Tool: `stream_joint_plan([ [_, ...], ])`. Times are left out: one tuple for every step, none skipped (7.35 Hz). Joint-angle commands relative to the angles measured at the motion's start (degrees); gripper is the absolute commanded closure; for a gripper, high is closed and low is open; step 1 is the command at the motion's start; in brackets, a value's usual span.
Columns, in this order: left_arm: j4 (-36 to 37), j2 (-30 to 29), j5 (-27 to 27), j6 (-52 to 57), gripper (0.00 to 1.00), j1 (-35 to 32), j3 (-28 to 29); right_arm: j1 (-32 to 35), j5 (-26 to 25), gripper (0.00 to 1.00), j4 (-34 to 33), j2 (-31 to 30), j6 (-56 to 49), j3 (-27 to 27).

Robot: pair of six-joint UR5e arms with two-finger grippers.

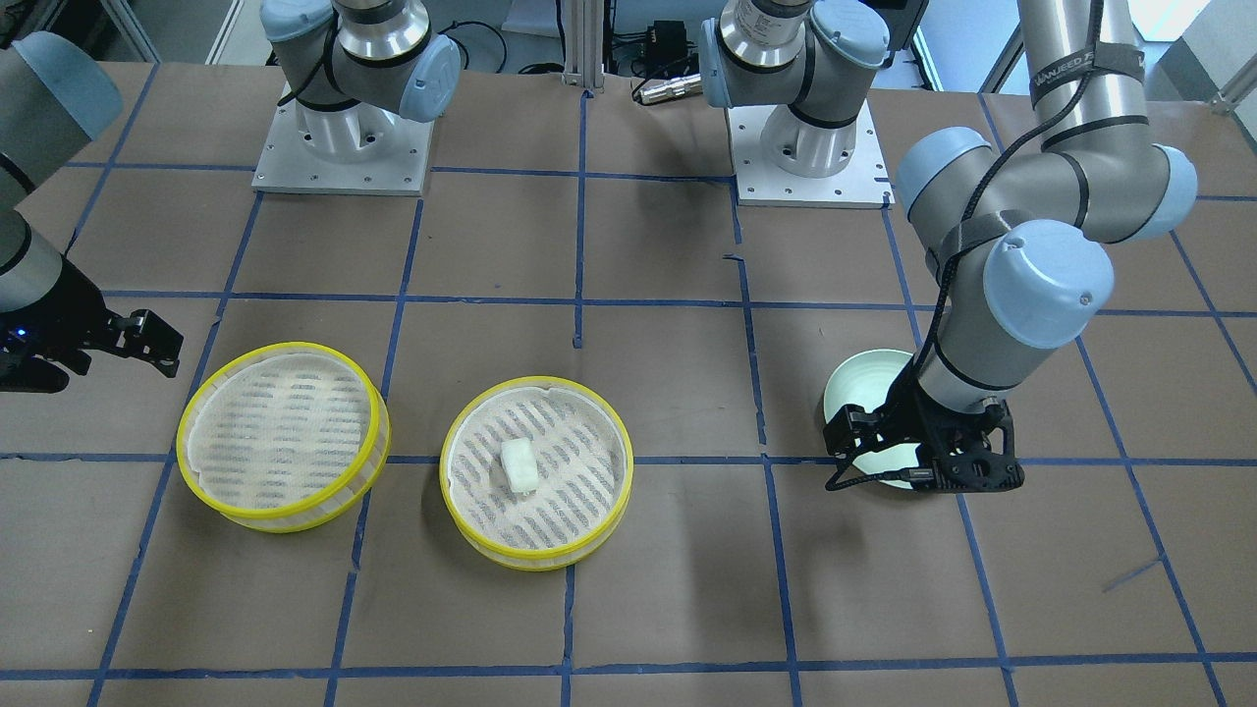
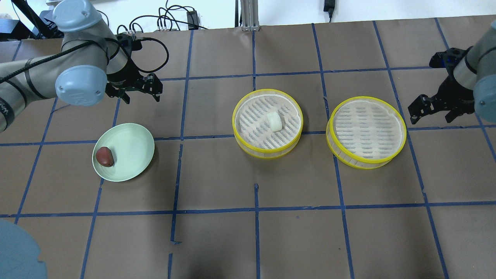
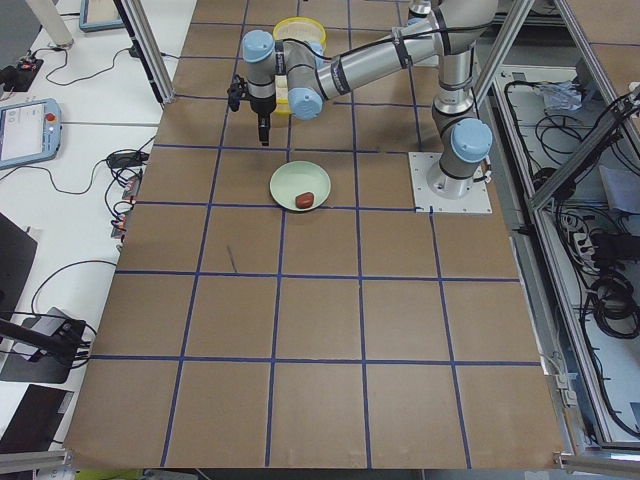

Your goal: Stack buns with steamer

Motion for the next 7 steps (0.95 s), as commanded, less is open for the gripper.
stream_joint_plan([
  [0.1,-0.3,2.4,3.2,0.06,1.0,-0.5,-1.8,2.5,0.00,-9.6,5.2,-1.5,3.5],
  [0.3,-0.3,2.4,3.2,0.06,1.1,-1.0,-1.4,5.1,0.00,-12.0,5.6,-0.8,3.5],
  [0.3,-0.3,2.4,3.3,0.06,1.1,-1.2,-1.2,8.1,0.00,-12.4,5.6,1.3,3.2],
  [0.3,-0.3,2.3,3.2,0.06,1.1,-1.2,-1.0,8.5,0.00,-12.9,5.9,1.4,3.2],
  [0.3,-0.3,2.4,3.4,0.06,1.1,-1.2,-0.7,8.4,0.10,-12.9,7.0,1.2,3.5],
  [0.2,-0.3,2.4,5.6,0.06,1.7,-1.3,0.2,8.3,0.17,-13.0,7.8,1.3,3.6],
  [-0.1,-0.3,2.2,9.8,0.07,5.5,-1.9,1.0,7.9,0.17,-13.1,7.9,1.4,3.5],
])
